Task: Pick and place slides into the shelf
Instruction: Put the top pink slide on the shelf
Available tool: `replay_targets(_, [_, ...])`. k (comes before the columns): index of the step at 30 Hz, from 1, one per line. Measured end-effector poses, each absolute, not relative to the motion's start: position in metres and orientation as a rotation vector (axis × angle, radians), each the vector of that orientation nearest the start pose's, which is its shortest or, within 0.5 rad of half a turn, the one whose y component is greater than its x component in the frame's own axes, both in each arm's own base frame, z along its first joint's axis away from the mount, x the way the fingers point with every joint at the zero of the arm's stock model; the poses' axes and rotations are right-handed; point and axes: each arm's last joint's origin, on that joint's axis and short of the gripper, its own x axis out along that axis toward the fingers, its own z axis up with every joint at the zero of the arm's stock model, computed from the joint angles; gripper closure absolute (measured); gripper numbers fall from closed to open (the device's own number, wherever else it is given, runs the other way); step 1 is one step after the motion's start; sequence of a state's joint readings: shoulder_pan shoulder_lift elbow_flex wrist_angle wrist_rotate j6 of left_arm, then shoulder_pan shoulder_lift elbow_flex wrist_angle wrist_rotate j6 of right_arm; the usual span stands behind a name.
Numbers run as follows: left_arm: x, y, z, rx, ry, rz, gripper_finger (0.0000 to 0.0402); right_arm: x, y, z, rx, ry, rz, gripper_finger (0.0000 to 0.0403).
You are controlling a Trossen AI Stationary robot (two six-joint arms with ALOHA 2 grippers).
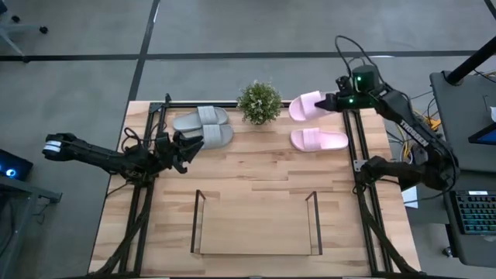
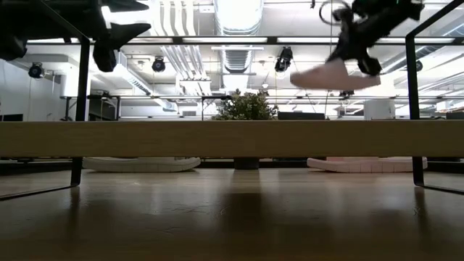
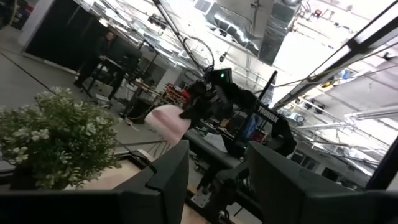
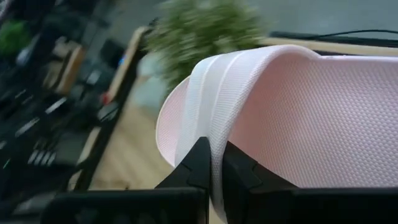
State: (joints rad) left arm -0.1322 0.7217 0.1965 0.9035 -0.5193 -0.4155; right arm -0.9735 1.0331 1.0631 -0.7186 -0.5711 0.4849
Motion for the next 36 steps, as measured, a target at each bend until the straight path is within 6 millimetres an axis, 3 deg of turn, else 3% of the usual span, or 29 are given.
replay_targets(5, [0.155,-0.007,0.246,-0.59,-0.439,0.238,0.0253,0.132,-0.143,0.365,0.911,0.475,-0.373,0.0392])
replay_targets(12, [0.168,-0.012,0.245,-0.669,-0.376,0.11,0.0253,0.145,-0.127,0.387,0.879,0.544,-0.22,0.0392])
replay_targets(17, [0.185,-0.017,0.255,-0.672,-0.302,0.04,0.0253,0.157,-0.116,0.392,0.856,0.614,-0.142,0.0392])
replay_targets(22, [0.211,-0.022,0.265,-0.499,-0.119,0.039,0.0253,0.167,-0.107,0.392,0.846,0.645,-0.081,0.0392])
replay_targets(27, [0.226,-0.024,0.284,-0.425,-0.113,0.024,0.0251,0.17,-0.102,0.391,0.863,0.679,-0.043,0.0392])
replay_targets(30, [0.232,-0.023,0.287,-0.464,-0.08,0.027,0.0231,0.173,-0.099,0.391,0.854,0.689,-0.022,0.0392])
replay_targets(36, [0.241,-0.018,0.289,-0.62,-0.011,0.033,0.0143,0.186,-0.087,0.39,0.83,0.732,0.052,0.0392])
